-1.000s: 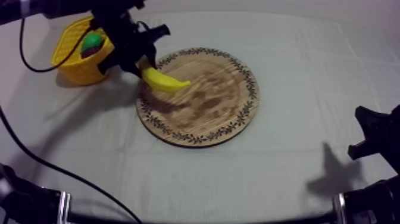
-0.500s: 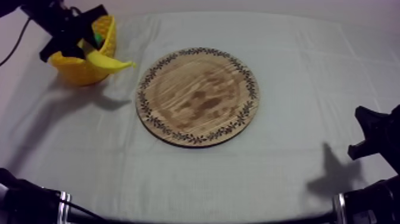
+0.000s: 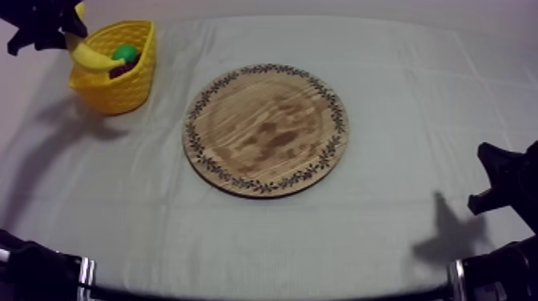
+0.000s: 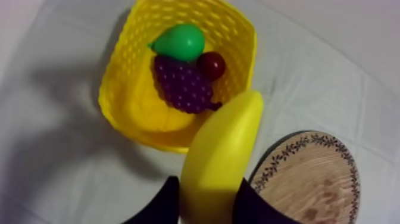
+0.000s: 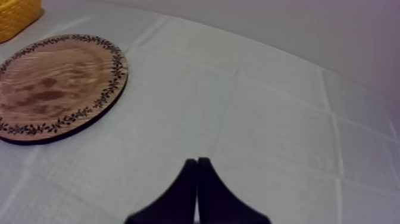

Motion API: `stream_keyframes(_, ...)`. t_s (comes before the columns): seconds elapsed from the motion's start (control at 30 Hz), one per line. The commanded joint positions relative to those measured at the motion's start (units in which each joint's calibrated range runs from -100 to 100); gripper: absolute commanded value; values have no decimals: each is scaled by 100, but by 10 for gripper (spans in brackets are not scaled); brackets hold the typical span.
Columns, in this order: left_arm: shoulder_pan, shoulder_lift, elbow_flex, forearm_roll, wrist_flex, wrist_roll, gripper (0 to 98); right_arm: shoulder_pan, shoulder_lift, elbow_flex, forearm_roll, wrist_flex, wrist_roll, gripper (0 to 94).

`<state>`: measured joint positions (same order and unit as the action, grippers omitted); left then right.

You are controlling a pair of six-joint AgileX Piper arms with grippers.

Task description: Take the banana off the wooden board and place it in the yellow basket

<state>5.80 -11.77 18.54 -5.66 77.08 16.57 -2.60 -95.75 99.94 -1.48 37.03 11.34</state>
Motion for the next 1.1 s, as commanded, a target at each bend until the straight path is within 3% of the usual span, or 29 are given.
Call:
stream_keyframes(0.0, -49, 13, -81, -42, -134, -275, 245, 0, 0, -5, -1, -2, 1, 3)
stream_keyframes(0.27, -240, 316, -95, -408, -1510, -633, 264, 0, 0, -5, -1, -2, 6, 3)
stream_keyframes(0.5, -400, 773, -255, -507, -2281, -815, 248, 0, 0, -5, -1, -2, 6, 3)
stream_keyframes(0.8, -585, 1558, -719, -520, -2819, -946, 233, 0, 0, -5, -1, -2, 6, 3)
stream_keyframes(1.07, -550, 2200, -991, -524, -2899, -904, 225, 0, 0, -5, -1, -2, 6, 3)
